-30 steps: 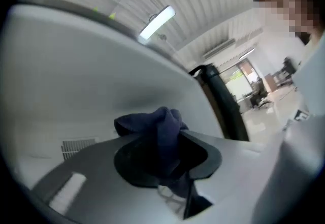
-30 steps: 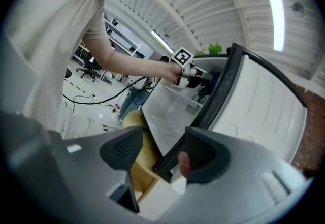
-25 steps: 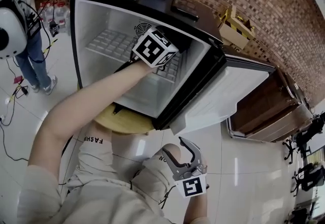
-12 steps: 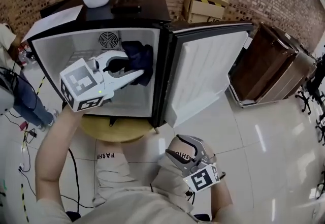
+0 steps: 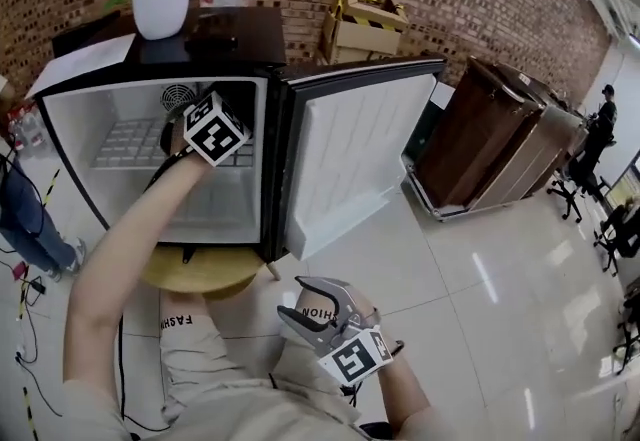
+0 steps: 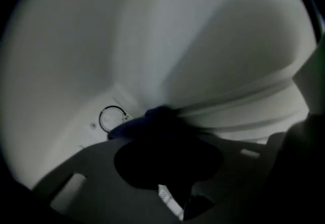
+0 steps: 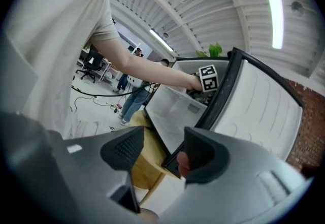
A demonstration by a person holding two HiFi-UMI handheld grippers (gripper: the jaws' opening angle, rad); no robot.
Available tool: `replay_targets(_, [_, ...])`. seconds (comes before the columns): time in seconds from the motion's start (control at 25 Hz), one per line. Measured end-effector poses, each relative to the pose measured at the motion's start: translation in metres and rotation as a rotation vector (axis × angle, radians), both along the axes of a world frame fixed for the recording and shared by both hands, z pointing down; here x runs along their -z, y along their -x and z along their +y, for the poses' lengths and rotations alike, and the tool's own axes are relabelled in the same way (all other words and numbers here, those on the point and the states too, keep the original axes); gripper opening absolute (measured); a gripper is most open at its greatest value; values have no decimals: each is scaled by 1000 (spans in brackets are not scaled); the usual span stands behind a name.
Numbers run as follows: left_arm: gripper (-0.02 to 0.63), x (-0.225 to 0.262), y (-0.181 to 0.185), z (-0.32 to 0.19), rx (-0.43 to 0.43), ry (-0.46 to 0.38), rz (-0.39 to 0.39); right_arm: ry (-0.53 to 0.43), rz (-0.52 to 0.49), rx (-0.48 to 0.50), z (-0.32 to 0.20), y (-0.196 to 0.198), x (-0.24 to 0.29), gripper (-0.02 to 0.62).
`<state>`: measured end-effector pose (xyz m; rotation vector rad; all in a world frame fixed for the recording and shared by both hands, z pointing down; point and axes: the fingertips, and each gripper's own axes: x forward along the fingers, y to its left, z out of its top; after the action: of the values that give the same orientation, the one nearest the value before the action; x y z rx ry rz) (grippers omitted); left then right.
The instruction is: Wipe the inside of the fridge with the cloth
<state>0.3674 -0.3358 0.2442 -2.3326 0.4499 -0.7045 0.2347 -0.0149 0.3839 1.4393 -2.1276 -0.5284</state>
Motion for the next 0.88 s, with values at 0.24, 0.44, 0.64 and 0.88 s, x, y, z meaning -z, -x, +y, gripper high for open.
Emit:
replay_targets(0.24, [91,-13,18,60,-114,18,-111,43,42,-15,19,-3,-18,253])
replay_targets(0.44, [91,-3,64,154,-329,106,-26,81,32,-9,23,-7,-27,253])
replay_targets(0.64, [95,-18,103,196,-424,219,217,82,22,2,24,-6,-14,253])
replay_targets(0.88, [97,-99,96,140,-317,368,308,102,6,-37,20,-16,-26,253])
